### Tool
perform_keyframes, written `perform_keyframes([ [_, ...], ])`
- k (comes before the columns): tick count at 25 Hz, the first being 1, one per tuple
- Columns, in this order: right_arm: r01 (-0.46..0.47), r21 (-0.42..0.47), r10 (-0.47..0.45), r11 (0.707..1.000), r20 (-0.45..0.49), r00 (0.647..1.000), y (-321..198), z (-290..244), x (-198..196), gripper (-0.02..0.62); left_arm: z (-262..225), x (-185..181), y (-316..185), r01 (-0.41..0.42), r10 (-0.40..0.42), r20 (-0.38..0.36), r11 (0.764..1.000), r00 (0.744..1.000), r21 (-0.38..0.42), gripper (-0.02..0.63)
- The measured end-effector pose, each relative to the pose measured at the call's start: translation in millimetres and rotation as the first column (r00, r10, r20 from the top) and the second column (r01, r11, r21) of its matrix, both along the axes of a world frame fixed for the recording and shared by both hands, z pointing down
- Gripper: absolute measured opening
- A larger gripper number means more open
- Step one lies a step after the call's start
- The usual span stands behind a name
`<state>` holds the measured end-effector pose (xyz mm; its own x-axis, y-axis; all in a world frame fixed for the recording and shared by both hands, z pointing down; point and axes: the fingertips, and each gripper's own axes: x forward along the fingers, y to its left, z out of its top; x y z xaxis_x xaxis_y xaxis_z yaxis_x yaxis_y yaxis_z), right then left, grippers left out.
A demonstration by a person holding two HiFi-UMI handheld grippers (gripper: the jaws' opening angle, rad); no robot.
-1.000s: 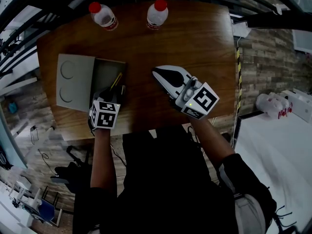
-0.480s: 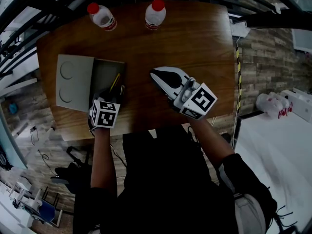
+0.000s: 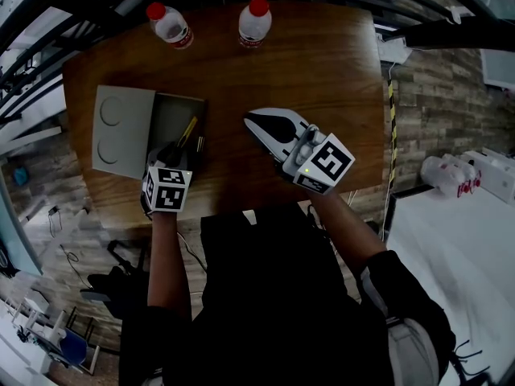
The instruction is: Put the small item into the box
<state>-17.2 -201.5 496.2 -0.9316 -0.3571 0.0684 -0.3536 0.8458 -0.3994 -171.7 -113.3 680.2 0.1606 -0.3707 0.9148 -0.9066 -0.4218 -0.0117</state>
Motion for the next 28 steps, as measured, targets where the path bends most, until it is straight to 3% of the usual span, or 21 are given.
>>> perform_keyframes([
  [4, 0.035, 0.025, -0.035, 0.999, 0.017, 0.999, 6.8, -16.8, -3.1, 0.01, -31.2, -3.1, -4.3, 0.03, -0.029, -0.023, 0.996, 0.999, 0.085, 0.101],
  [6, 0.052, 0.044, -0.052, 0.998, 0.009, 0.999, 10.1, -23.9, -2.6, 0.01, -57.4, -1.1, -10.6, 0.038, -0.032, -0.039, 0.985, 0.999, 0.167, 0.081],
  [8, 0.068, 0.072, -0.07, 0.995, 0.014, 0.997, 13.5, -37.0, -2.4, 0.01, -86.5, 2.6, -16.4, 0.039, -0.026, -0.053, 0.964, 0.998, 0.265, 0.046],
  [12, 0.128, 0.155, -0.131, 0.98, 0.011, 0.991, 23.7, -72.4, -8.0, 0.009, -143.1, 6.0, -17.1, 0.081, -0.042, -0.106, 0.915, 0.993, 0.396, 0.037],
  [19, 0.207, 0.264, -0.223, 0.942, 0.031, 0.974, 49.3, -140.0, -8.8, 0.009, -244.0, 16.5, -1.7, 0.157, 0.011, -0.263, 0.778, 0.965, 0.608, 0.015],
  [25, 0.174, 0.317, -0.191, 0.932, 0.026, 0.981, 63.2, -171.6, 5.5, 0.01, -323.7, 26.8, 30.2, 0.256, 0.158, -0.45, 0.64, 0.879, 0.724, 0.015],
  [28, 0.145, 0.342, -0.16, 0.929, 0.018, 0.987, 77.6, -184.1, 12.5, 0.009, -351.0, 25.4, 55.2, 0.292, 0.259, -0.516, 0.585, 0.817, 0.757, 0.015],
])
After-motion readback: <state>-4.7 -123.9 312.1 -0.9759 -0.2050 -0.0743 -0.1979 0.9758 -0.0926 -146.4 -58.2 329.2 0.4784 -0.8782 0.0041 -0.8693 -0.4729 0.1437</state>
